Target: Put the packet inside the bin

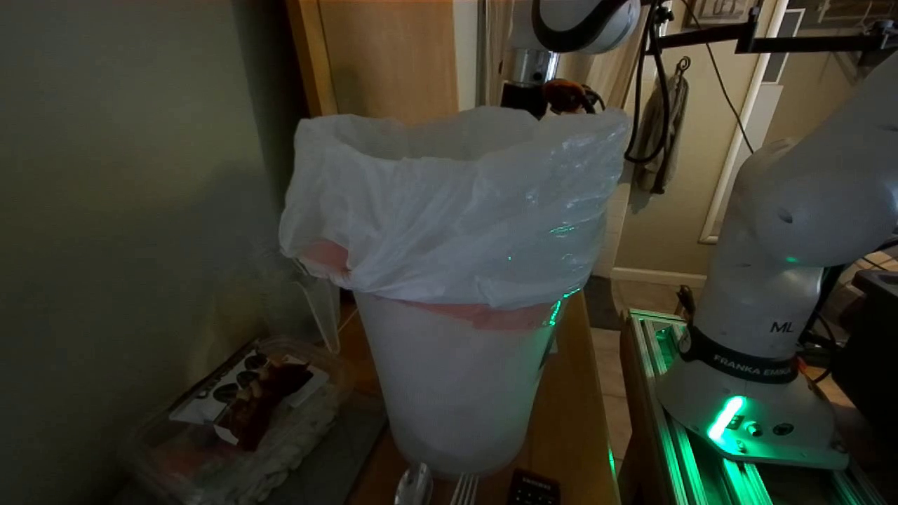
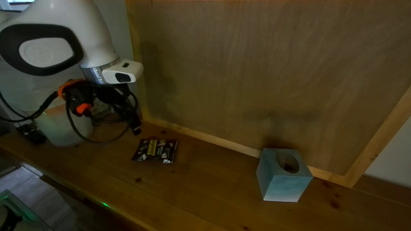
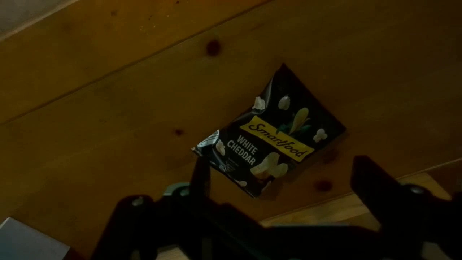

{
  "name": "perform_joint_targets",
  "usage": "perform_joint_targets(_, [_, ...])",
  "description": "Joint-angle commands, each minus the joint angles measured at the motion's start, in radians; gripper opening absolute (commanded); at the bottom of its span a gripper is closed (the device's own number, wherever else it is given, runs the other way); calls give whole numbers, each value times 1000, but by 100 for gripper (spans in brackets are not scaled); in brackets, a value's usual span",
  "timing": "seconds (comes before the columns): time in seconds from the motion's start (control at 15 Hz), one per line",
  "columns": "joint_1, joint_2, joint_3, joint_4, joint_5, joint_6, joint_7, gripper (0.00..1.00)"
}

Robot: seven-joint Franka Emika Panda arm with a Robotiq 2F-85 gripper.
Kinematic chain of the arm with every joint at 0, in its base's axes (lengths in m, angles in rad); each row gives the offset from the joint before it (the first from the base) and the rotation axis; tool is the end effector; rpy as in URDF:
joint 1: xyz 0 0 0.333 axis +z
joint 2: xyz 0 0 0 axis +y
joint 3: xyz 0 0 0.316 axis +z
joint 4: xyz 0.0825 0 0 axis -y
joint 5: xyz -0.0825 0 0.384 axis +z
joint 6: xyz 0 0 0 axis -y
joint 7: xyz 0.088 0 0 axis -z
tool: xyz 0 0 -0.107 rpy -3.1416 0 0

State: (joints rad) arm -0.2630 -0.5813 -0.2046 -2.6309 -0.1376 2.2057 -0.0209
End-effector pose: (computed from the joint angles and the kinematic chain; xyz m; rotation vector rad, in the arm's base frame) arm 0.3367 -0.1750 0.4421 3.0478 -0.5368 0.2248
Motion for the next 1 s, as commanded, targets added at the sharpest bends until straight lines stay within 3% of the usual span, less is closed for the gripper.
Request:
perform_joint_targets(0.0, [-2, 0, 4, 2, 2, -2, -1, 100])
perform_joint_targets(0.2, [-1, 0, 7, 2, 2, -2, -1, 100])
perform_joint_targets(0.6, [2, 199, -61, 57, 74, 74, 11, 100])
perform_joint_targets(0.93, [39, 334, -106, 85, 236, 215, -45, 100])
